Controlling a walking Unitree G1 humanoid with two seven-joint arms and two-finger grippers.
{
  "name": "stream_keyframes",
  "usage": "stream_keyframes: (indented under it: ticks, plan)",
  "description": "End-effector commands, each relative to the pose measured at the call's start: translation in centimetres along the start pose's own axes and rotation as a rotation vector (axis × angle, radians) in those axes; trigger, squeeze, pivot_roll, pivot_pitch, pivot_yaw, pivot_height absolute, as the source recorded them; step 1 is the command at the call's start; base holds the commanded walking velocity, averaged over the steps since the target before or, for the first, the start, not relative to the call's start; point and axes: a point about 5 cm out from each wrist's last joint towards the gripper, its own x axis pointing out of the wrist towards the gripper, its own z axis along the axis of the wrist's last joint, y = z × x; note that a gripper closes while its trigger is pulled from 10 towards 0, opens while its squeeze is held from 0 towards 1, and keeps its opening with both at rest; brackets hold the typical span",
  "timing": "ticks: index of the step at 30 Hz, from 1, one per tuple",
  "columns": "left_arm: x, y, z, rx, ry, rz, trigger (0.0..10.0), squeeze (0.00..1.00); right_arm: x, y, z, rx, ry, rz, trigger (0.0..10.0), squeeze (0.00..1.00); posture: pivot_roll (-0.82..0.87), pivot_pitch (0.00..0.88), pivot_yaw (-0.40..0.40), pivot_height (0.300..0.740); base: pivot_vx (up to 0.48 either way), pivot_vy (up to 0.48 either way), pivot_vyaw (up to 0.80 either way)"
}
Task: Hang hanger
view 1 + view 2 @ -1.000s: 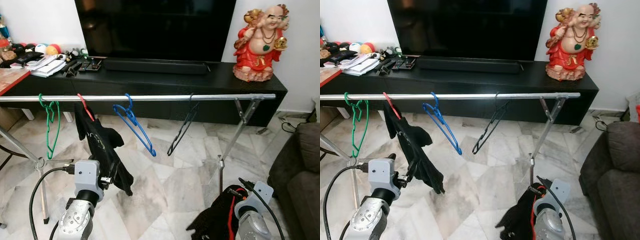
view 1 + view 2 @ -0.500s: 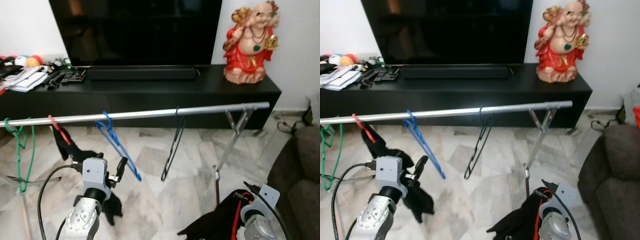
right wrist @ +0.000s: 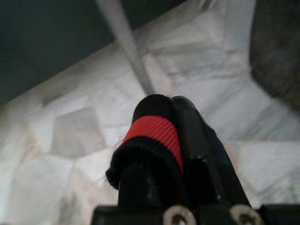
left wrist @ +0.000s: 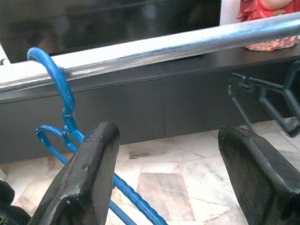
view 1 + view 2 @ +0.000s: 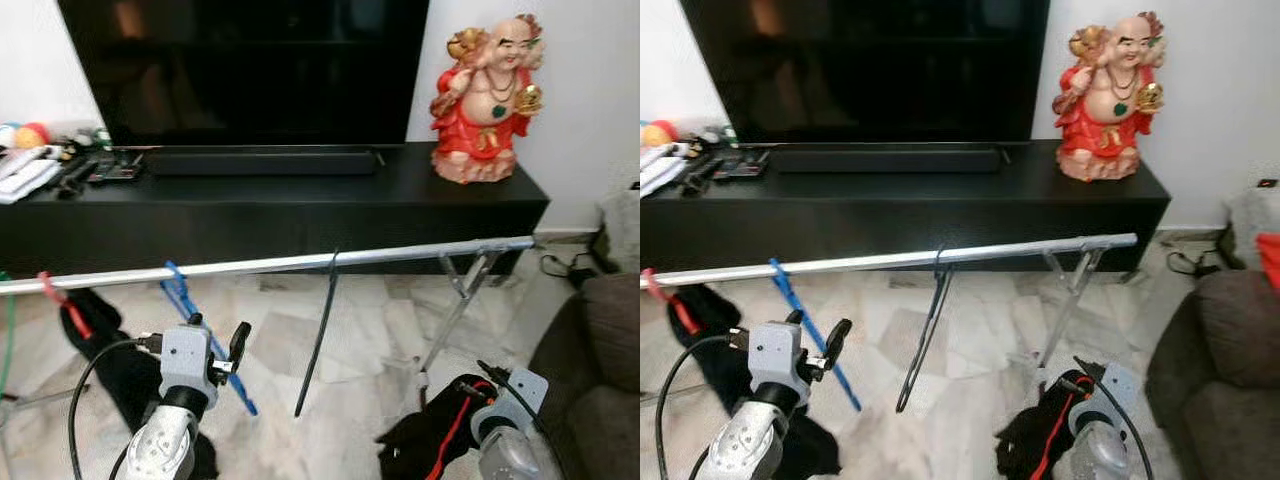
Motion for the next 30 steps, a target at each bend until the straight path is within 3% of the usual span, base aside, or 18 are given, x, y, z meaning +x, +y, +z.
stream_keyframes:
  ticks: [1, 8, 9, 10, 11, 15, 18, 23, 30]
  plan:
    - [-0.5, 0.7, -0.1, 0.036, 0.009, 0.033, 10.0, 0.0, 0.0, 0.8, -0.3, -0.014, 0.003, 0.023, 10.0, 0.0, -0.01, 0.049, 0.007, 0.74, 0.0, 0.0, 0.0]
    - [0.2, 0.2, -0.3, 0.025, 0.075, -0.002, 10.0, 0.0, -0.1, 0.7, -0.4, -0.02, 0.009, 0.023, 10.0, 0.0, -0.01, 0.064, 0.002, 0.74, 0.0, 0.0, 0.0]
    - [0.9, 0.0, 0.0, 0.054, 0.075, -0.016, 10.0, 0.91, 0.0, 0.8, -0.3, -0.023, 0.01, 0.023, 10.0, 0.0, -0.01, 0.071, 0.001, 0.74, 0.0, 0.0, 0.0]
    - [1.5, -0.1, 0.0, 0.062, 0.093, -0.016, 10.0, 1.0, 0.0, 0.8, -0.3, -0.026, 0.01, 0.025, 10.0, 0.0, -0.01, 0.078, 0.002, 0.74, 0.0, 0.0, 0.0]
    - [1.5, -0.1, 0.0, 0.062, 0.093, -0.016, 10.0, 1.0, 0.0, 0.8, -0.3, -0.026, 0.01, 0.025, 10.0, 0.0, -0.01, 0.078, 0.002, 0.74, 0.0, 0.0, 0.0]
    - [4.3, -0.2, 0.9, 0.002, 0.143, 0.05, 10.0, 1.0, 0.1, 1.0, 0.0, -0.037, 0.008, 0.032, 10.0, 0.0, -0.01, 0.105, 0.001, 0.74, 0.0, 0.0, 0.0]
    - [5.4, 0.2, 1.7, 0.046, 0.178, 0.112, 10.0, 1.0, 0.2, 1.2, 0.1, -0.053, 0.008, 0.039, 10.0, 0.0, -0.02, 0.114, 0.006, 0.74, 0.0, 0.0, 0.0]
    - [6.0, 0.6, 2.3, 0.06, 0.248, 0.174, 10.0, 1.0, 0.3, 1.3, 0.3, -0.051, 0.003, 0.038, 10.0, 0.0, -0.02, 0.128, 0.009, 0.74, 0.0, 0.0, 0.0]
    - [6.4, 0.3, 1.0, -0.043, 0.352, 0.231, 10.0, 1.0, 0.3, 1.3, 0.4, -0.06, 0.001, 0.041, 10.0, 0.0, -0.02, 0.107, -0.002, 0.74, 0.0, 0.0, 0.0]
